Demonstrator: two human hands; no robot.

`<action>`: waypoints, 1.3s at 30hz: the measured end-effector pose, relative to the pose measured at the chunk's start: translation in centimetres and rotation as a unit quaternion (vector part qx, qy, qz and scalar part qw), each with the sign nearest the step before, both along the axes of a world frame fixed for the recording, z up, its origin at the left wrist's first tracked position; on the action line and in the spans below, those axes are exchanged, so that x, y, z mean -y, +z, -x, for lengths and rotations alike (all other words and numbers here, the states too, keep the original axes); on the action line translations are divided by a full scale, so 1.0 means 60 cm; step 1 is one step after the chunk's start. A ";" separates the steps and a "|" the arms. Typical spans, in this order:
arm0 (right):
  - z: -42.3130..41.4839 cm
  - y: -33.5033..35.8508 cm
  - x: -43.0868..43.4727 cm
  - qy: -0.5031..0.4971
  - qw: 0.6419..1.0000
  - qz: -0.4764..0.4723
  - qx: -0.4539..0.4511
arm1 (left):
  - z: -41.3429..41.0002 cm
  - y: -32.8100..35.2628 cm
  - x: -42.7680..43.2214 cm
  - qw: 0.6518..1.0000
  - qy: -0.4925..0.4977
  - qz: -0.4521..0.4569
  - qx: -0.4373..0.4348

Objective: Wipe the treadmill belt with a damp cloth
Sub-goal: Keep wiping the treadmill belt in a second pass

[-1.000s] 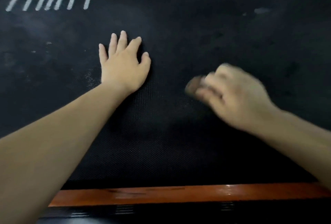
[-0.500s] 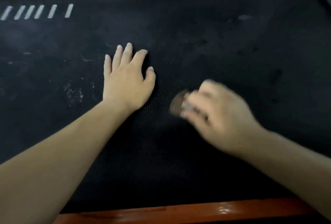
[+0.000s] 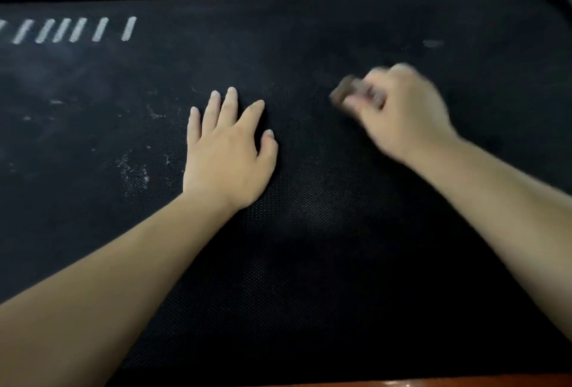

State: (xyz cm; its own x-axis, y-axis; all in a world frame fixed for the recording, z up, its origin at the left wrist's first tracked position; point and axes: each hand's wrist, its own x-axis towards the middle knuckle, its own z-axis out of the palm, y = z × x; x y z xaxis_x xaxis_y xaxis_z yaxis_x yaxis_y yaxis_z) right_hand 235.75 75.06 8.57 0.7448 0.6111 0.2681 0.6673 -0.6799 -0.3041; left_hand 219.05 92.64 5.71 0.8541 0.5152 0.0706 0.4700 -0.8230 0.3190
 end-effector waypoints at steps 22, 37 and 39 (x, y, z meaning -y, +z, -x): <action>-0.076 -0.021 -0.093 0.046 0.999 -0.023 0.010 | -0.003 -0.003 -0.003 1.000 0.004 -0.017 -0.001; -0.208 0.003 -0.147 -0.002 1.000 -0.006 0.005 | -0.002 -0.008 -0.004 1.000 -0.001 -0.029 0.002; -0.223 -0.002 -0.164 -0.042 0.999 -0.010 0.016 | -0.002 -0.007 -0.005 1.000 -0.001 -0.028 0.005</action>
State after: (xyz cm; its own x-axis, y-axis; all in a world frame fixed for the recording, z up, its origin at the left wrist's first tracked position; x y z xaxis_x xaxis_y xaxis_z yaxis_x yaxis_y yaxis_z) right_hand 249.16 84.91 8.48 0.7839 0.5412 0.3043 0.6180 -0.7277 -0.2976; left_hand 219.16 92.94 5.28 0.8543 0.5084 0.1081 0.4654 -0.8407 0.2768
